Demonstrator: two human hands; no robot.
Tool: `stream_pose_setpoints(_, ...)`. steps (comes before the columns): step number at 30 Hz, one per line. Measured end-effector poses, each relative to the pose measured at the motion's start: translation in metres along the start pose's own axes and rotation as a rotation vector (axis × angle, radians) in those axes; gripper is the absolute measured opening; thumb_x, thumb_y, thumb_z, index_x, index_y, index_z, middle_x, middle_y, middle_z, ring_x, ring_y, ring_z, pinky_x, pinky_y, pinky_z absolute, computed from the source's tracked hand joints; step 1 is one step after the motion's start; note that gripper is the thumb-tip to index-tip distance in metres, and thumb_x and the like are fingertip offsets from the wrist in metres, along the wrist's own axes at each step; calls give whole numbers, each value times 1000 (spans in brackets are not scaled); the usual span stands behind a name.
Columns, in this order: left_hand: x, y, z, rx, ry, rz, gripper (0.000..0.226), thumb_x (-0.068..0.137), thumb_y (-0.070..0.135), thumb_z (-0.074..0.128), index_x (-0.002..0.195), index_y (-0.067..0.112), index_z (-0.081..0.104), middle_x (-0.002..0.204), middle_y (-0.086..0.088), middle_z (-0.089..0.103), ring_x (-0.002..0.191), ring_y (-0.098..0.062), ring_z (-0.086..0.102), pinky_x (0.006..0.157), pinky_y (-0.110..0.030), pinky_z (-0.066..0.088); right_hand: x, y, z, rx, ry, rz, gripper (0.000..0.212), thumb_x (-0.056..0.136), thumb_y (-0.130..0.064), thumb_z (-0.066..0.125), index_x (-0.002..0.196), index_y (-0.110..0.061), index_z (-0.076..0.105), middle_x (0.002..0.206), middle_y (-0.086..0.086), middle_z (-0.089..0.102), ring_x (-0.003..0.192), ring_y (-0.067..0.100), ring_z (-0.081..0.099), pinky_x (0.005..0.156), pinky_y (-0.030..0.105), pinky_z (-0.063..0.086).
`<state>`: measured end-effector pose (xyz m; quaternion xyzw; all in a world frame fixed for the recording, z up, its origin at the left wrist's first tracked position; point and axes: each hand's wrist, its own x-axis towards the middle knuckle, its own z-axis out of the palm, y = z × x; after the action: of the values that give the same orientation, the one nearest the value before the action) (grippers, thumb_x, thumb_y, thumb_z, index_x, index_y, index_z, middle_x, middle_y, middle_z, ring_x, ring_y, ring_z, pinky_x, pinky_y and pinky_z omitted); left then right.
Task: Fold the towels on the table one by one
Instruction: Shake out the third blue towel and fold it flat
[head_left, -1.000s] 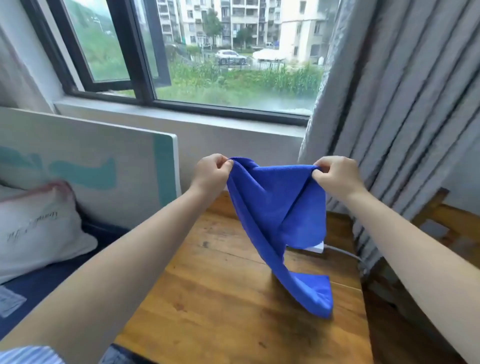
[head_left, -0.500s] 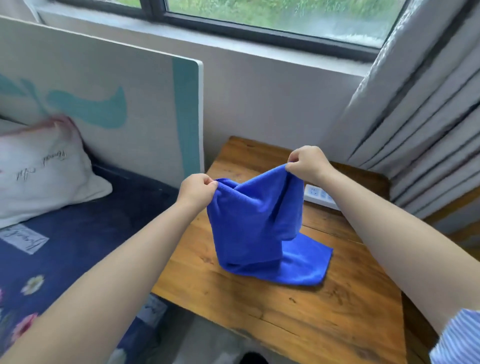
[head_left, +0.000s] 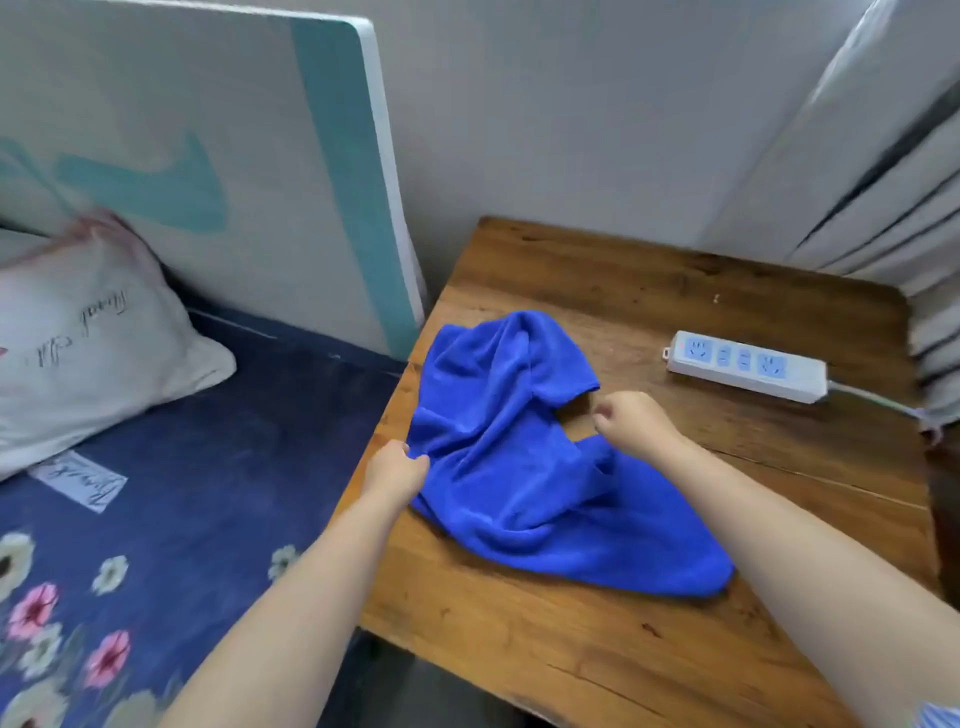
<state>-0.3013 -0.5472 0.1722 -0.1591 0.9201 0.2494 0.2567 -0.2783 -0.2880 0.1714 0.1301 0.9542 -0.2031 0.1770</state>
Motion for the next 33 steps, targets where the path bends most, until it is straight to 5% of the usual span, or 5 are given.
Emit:
stream_pose_setpoints(10, 27, -41, 53, -21, 9, -125, 36, 94, 21, 45, 121, -4, 48, 125, -21, 55, 117, -34, 50, 92, -36, 40, -16, -13, 76, -39, 160, 105, 17, 84, -15, 51, 88, -7, 65, 89, 11, 66, 99, 30, 53, 70, 30, 22)
stream_pose_setpoints(14, 40, -46, 52, -265, 84, -70, 26, 92, 12, 48, 112, -1, 57, 113, -17, 62, 107, -31, 55, 86, -31, 41, -42, -33, 84, -130, 556, -270, 9, 62, -4, 64, 61, -11, 68, 53, 4, 57, 55, 24, 58, 67, 32, 29)
stream_pose_setpoints(18, 42, -62, 48, -345, 26, 0, 16, 89, 8, 50, 99, 3, 62, 90, -6, 57, 86, -21, 52, 73, -24, 36, -84, -47, 117, -378, 463, -488, 21, 57, -1, 54, 59, -18, 66, 51, -1, 52, 48, 19, 53, 69, 30, 26)
stream_pose_setpoints(29, 62, -75, 51, -374, -40, 25, 33, 87, 22, 60, 113, 1, 58, 112, -16, 65, 103, -30, 60, 88, -30, 44, -107, -64, 139, -67, 432, -120, 13, 57, -4, 74, 70, -6, 69, 65, 7, 66, 53, 27, 61, 48, 33, 46)
stream_pose_setpoints(33, 68, -67, 52, -459, -17, -85, 37, 84, 17, 63, 118, 4, 55, 120, -12, 60, 109, -30, 56, 94, -32, 44, -72, -71, 127, 6, 325, 222, 21, 79, -16, 67, 96, -4, 68, 94, 14, 63, 91, 34, 57, 77, 41, 38)
